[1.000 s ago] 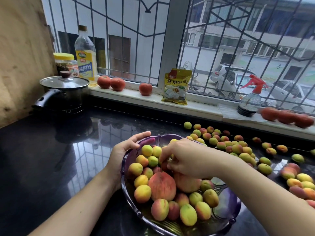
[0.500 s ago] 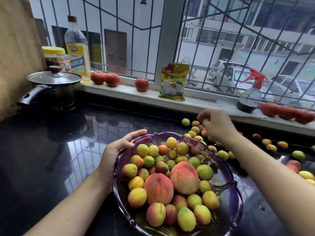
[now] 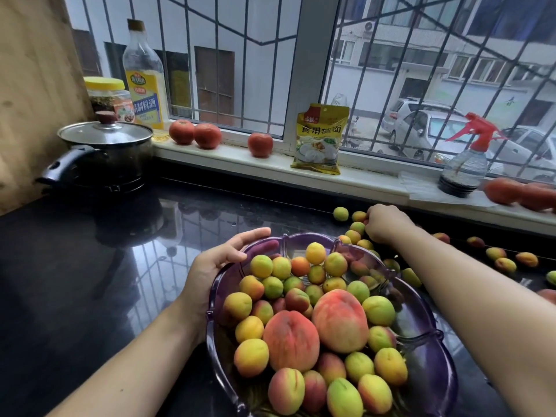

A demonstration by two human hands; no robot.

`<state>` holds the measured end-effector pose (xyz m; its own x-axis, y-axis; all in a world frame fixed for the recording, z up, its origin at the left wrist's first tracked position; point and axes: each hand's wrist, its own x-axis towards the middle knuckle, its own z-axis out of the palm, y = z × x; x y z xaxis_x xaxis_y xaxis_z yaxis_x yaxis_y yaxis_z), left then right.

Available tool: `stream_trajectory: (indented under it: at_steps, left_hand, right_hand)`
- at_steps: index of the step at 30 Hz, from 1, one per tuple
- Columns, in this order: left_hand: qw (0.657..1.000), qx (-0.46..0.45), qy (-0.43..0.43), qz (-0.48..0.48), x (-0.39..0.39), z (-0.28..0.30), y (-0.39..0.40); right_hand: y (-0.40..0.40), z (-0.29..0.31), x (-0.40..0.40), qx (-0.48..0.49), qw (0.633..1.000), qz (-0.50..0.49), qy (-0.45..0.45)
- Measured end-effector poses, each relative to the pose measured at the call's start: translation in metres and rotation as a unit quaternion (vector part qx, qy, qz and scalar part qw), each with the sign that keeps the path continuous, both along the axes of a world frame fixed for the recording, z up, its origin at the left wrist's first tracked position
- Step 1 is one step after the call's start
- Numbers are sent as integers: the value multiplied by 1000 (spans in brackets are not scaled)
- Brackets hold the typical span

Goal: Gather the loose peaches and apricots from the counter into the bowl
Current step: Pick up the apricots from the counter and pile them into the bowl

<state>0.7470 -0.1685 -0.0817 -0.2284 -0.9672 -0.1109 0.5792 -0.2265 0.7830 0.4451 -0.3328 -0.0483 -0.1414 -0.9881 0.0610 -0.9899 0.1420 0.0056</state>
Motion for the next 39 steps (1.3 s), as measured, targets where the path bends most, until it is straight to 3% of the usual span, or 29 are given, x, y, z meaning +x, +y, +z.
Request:
stream_trajectory:
  at_steps: [5, 10, 13, 16, 19, 25, 33, 39]
  left_hand:
    - [1000, -2, -5, 2, 0, 0, 1]
    - [1000, 0, -6, 4, -1, 2, 2]
    - [1000, 0, -8, 8, -2, 4, 4]
    - [1000, 1, -14, 17, -2, 6, 7]
    - [999, 5, -13, 30, -3, 6, 8]
    - [999, 10, -10, 31, -3, 7, 11]
    - [999, 15, -9, 41, -3, 5, 12]
    - [999, 11, -6, 43, -1, 4, 10]
  right_hand:
    - [7, 1, -1, -78, 995, -7, -60]
    - [50, 36, 5, -192, 944, 66, -261]
    - [106, 59, 19, -108, 889, 160, -416]
    - [164, 68, 36, 3, 851, 237, -468]
    - [186, 61, 54, 30, 869, 278, -408]
    - [178, 32, 76, -8, 923, 284, -260]
    - [181, 25, 84, -53, 939, 308, -143]
    - [181, 26, 82, -45, 937, 315, -147]
